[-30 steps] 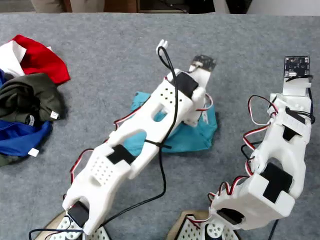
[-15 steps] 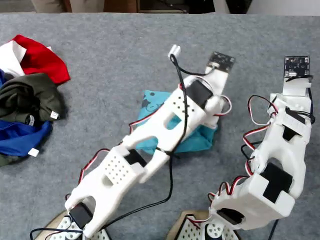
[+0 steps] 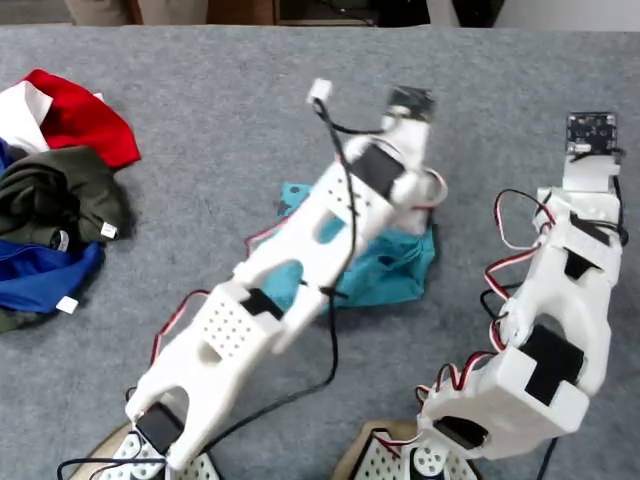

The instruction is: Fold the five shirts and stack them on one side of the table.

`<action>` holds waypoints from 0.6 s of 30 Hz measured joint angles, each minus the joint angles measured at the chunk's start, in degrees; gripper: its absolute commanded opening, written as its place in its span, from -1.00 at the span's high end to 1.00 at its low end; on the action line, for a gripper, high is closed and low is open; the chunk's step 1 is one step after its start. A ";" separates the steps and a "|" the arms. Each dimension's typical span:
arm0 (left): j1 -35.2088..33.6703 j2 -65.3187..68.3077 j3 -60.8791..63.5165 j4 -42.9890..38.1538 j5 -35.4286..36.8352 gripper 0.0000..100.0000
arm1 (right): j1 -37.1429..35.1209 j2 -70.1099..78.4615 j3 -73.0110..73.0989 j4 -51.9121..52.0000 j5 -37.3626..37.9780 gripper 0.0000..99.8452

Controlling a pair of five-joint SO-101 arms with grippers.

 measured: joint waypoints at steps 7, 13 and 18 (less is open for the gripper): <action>-13.19 -3.52 0.00 1.85 0.26 0.95 | -4.75 -1.32 -6.77 16.26 3.78 0.99; -20.13 -0.09 -0.09 3.69 0.35 0.96 | -15.12 -10.11 -7.30 32.26 11.08 0.99; -23.30 2.37 -0.09 5.10 0.26 0.96 | -26.55 -17.32 -7.38 43.69 15.74 0.99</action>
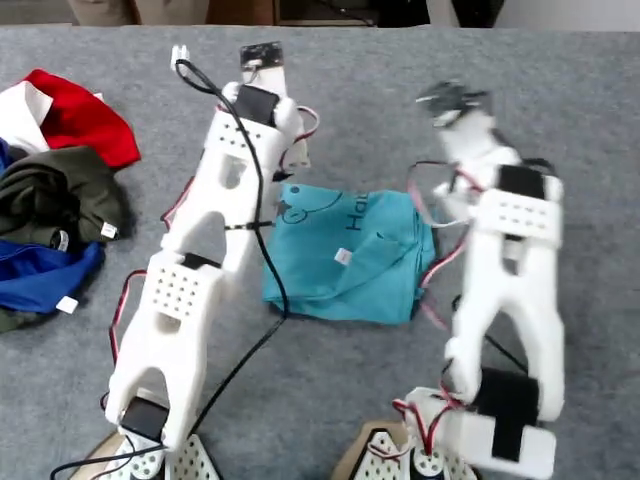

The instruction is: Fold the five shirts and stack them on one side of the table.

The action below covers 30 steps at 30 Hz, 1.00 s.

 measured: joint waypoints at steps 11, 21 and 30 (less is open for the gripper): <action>-8.09 -13.45 15.30 0.79 -8.18 0.96 | -15.12 10.37 -12.84 11.60 0.70 0.99; -8.35 -28.84 38.51 0.53 -15.56 0.96 | -16.62 24.53 -21.63 16.88 -1.49 0.99; -8.53 -29.36 46.33 -3.16 -18.11 0.96 | -16.62 24.88 -14.86 16.88 -1.49 0.99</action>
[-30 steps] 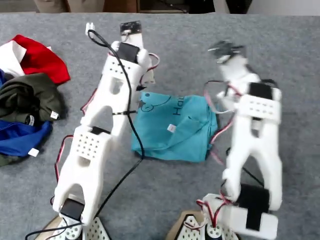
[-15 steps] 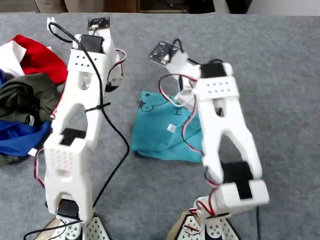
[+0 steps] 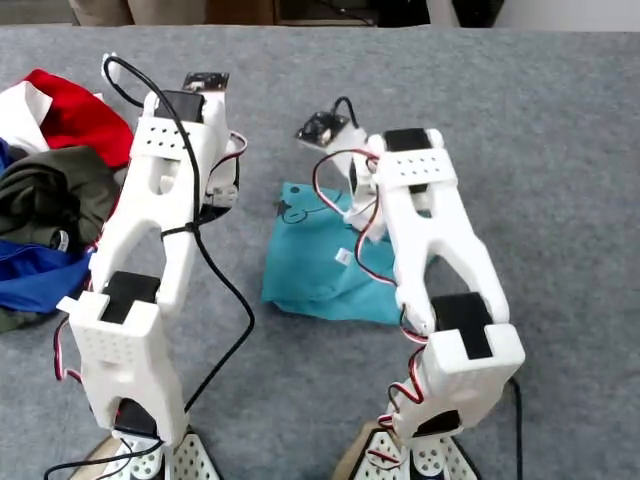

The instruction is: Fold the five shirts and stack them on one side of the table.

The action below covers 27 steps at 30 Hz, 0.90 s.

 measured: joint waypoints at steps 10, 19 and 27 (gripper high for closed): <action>-3.25 0.00 0.18 -0.18 -0.09 0.96 | 3.96 -11.96 18.55 -2.90 2.64 0.99; -3.25 0.00 0.18 -0.18 -0.09 0.96 | 12.66 -23.74 36.66 -10.46 7.91 0.99; -1.67 0.00 0.18 -0.18 -0.09 0.96 | 17.23 -26.64 33.23 -11.96 8.53 0.99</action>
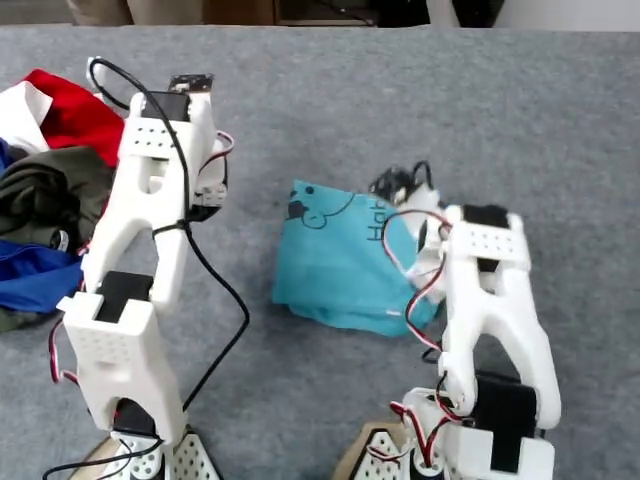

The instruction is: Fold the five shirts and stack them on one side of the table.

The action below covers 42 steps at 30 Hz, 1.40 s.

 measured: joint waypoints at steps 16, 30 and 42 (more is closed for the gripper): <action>18.02 1.05 0.35 -16.44 8.53 0.96 | -1.23 11.96 -27.96 1.67 -2.02 0.99; 16.35 22.95 -7.82 -21.01 11.69 0.96 | -1.85 38.15 -39.38 -2.64 -4.84 0.99; 10.37 30.95 -35.08 -7.47 11.60 0.96 | -2.20 36.48 -46.77 4.13 -4.84 0.99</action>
